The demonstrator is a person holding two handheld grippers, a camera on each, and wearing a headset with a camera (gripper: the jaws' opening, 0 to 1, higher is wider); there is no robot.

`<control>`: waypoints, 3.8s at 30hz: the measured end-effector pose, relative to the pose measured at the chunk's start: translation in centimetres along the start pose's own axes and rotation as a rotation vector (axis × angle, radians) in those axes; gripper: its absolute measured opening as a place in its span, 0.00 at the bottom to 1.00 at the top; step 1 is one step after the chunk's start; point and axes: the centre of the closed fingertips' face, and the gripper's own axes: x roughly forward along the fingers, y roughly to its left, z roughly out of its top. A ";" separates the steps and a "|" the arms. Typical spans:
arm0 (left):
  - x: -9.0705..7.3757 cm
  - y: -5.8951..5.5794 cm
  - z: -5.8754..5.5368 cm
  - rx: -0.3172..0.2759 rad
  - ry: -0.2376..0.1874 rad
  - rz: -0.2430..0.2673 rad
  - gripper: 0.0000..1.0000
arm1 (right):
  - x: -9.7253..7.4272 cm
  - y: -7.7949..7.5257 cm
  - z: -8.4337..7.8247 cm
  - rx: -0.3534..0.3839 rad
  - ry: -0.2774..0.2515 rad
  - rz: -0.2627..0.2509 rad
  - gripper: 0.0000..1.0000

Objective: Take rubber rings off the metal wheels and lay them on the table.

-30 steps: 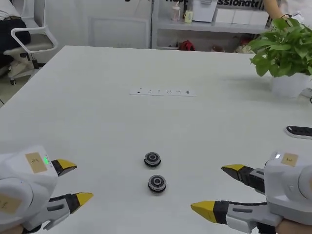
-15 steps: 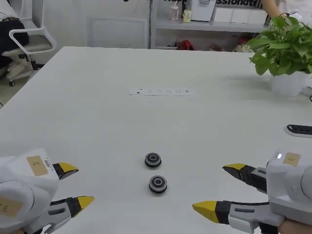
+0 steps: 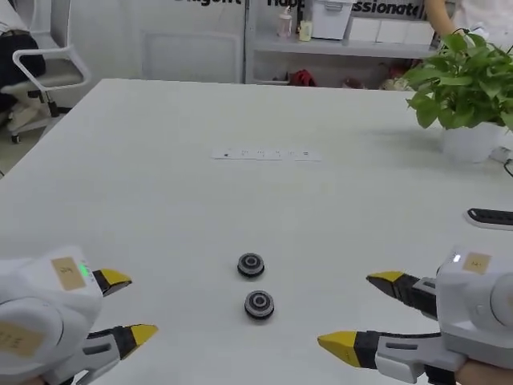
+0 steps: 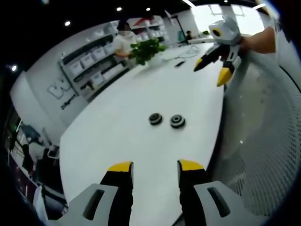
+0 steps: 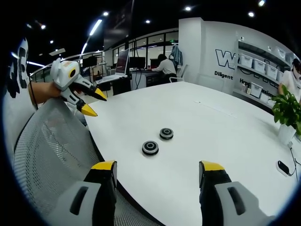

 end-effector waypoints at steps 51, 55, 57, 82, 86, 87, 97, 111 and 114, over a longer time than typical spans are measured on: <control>-0.2 0.0 1.0 -0.152 -0.042 -0.044 0.40 | -0.4 1.2 1.0 -0.008 -0.025 0.129 0.69; -0.3 0.4 1.0 -0.162 -0.043 -0.040 0.41 | -0.3 0.8 1.5 0.010 -0.042 0.146 0.69; -0.3 0.7 0.9 -0.157 -0.039 -0.037 0.41 | -0.1 0.6 1.5 0.002 -0.043 0.146 0.68; 2.4 2.7 2.4 -0.150 -0.062 -0.094 0.41 | 3.3 -2.3 1.0 -0.062 -0.034 0.152 0.63; 3.2 2.5 2.5 -0.135 -0.061 -0.116 0.41 | 4.0 -2.6 0.9 -0.063 -0.034 0.157 0.62; 3.3 2.5 2.5 -0.130 -0.058 -0.120 0.41 | 4.2 -2.7 0.9 -0.064 -0.034 0.158 0.62; 5.2 2.0 2.6 -0.111 -0.050 -0.172 0.41 | 5.8 -2.7 0.2 -0.066 -0.023 0.187 0.60; 7.6 1.7 3.6 -0.093 -0.051 -0.214 0.40 | 7.9 -2.3 0.5 -0.082 -0.013 0.233 0.57; 8.2 1.5 3.7 -0.093 -0.046 -0.223 0.40 | 8.4 -2.1 0.3 -0.092 -0.003 0.247 0.57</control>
